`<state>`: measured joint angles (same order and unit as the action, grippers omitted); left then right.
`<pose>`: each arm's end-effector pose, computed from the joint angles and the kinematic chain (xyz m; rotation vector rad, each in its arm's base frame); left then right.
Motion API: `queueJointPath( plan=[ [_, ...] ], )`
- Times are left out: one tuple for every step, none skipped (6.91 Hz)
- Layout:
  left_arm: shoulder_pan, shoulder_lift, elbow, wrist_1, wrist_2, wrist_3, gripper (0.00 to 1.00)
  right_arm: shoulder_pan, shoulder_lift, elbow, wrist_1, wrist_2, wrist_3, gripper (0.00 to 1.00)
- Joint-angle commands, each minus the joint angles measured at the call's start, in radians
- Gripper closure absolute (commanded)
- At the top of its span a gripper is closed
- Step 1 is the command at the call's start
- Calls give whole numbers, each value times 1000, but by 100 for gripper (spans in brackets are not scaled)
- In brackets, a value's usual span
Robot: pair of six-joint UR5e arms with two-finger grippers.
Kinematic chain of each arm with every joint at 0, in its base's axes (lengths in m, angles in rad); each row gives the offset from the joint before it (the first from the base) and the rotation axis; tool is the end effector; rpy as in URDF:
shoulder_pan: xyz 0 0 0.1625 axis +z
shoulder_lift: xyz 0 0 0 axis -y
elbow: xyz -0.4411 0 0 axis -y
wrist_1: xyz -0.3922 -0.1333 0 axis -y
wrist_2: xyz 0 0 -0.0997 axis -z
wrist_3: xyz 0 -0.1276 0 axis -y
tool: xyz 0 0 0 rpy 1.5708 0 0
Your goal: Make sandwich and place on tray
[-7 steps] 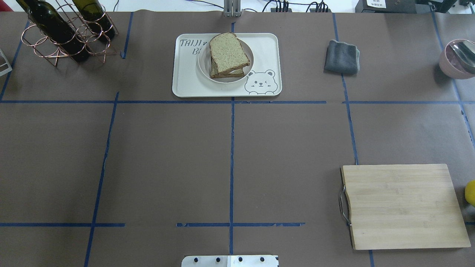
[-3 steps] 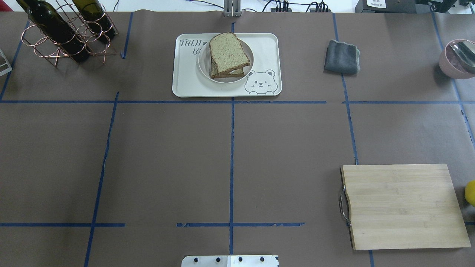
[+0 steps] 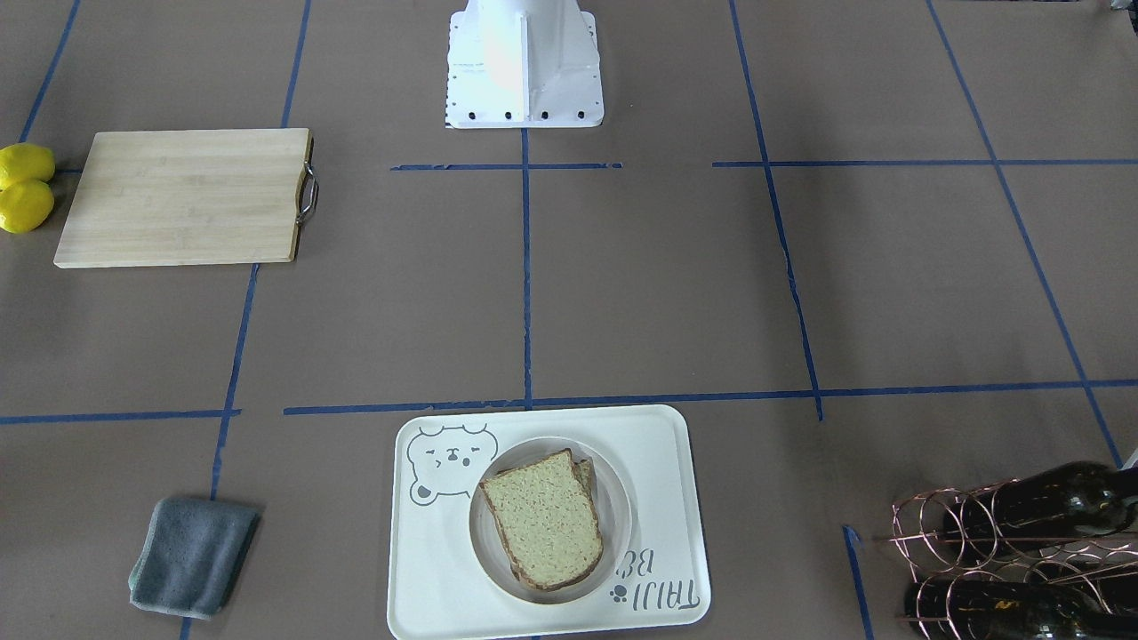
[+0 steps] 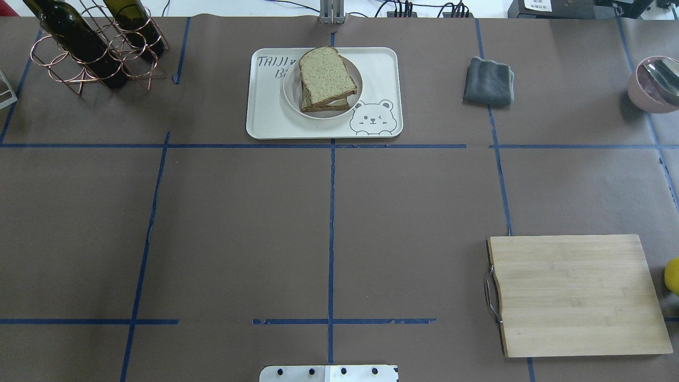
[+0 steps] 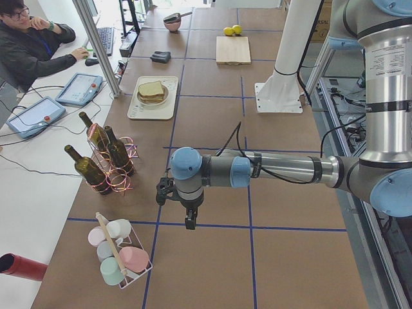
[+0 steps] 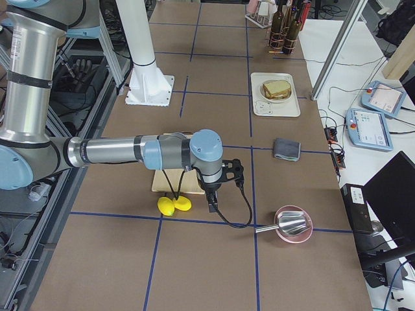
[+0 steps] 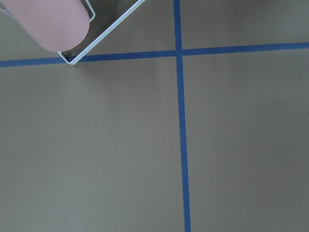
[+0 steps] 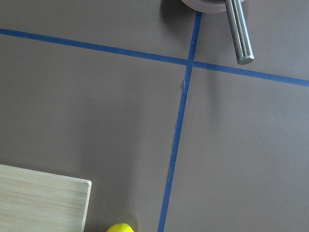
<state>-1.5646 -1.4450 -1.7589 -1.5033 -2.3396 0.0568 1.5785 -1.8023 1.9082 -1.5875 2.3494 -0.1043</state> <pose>-0.0419 -0.4356 0.6679 0.0145 0.7688 0.0579 0.0467 -0.3958 0.6320 0.1281 -0.7726 -0.1263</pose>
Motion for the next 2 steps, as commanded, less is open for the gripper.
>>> queueJointPath(
  plan=[
    [0, 0, -1, 0, -1, 0, 0, 0, 0, -1, 0, 1, 0, 0],
    [0, -2, -4, 0, 0, 1, 0, 0, 0, 0, 0, 1, 0, 0]
  ],
)
